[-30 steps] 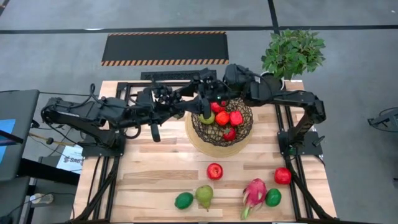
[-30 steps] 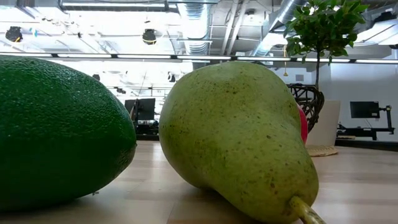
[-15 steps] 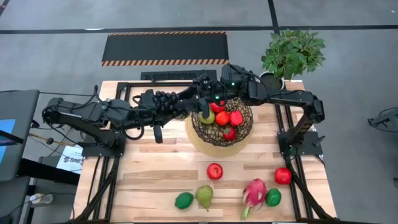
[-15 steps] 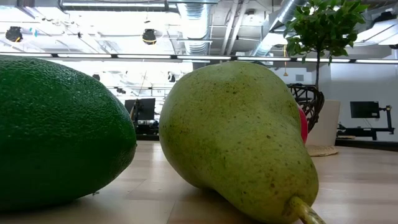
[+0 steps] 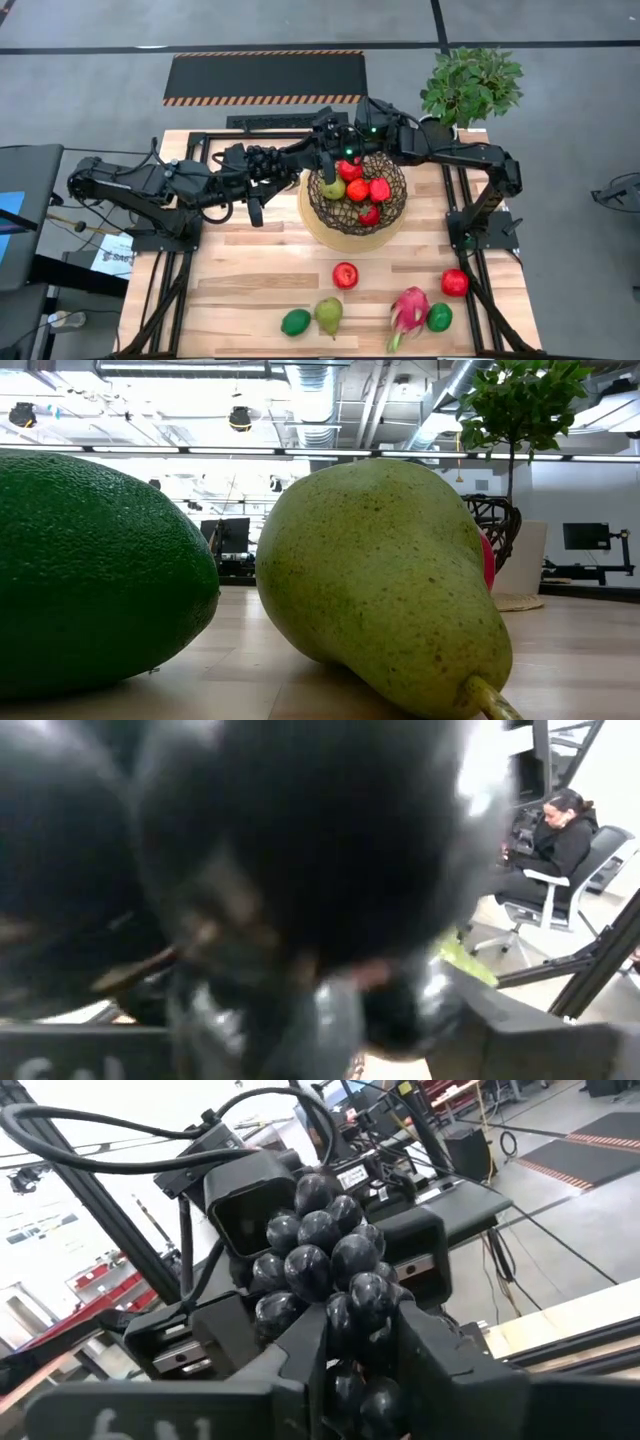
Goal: Build produce basket
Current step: Put the violet grapes into the black basket
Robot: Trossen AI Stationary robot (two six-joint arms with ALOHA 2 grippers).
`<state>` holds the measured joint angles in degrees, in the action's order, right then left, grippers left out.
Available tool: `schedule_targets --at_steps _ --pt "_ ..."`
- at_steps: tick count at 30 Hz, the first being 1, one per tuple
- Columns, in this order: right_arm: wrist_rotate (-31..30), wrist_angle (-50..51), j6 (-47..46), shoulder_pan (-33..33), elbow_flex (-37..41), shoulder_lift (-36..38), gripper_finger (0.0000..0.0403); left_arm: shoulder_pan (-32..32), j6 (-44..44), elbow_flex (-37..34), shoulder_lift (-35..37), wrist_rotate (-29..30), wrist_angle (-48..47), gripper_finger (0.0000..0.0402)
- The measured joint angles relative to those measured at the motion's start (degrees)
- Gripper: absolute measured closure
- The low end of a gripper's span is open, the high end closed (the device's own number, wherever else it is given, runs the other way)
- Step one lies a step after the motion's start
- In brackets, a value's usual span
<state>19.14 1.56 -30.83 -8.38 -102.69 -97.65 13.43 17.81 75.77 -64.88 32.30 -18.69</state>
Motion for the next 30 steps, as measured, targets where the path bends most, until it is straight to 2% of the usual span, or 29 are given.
schedule_targets --at_steps 4,9,22,30 --pt "0.04 0.16 -0.02 -1.34 0.05 0.19 0.0306 -0.07 0.73 0.09 0.02 0.51 -0.04 0.0202" --pt "0.07 0.47 -0.03 -2.76 0.09 0.54 0.0308 -0.08 0.84 0.11 0.07 1.52 -0.08 0.0173" --pt "-0.65 7.31 4.05 -6.91 0.06 3.97 0.0309 -0.04 2.92 0.11 0.07 4.2 -6.24 0.0166" --pt "-8.02 23.52 10.08 -10.06 0.07 8.65 0.0309 -0.04 4.29 0.11 0.07 4.21 -7.7 0.0166"
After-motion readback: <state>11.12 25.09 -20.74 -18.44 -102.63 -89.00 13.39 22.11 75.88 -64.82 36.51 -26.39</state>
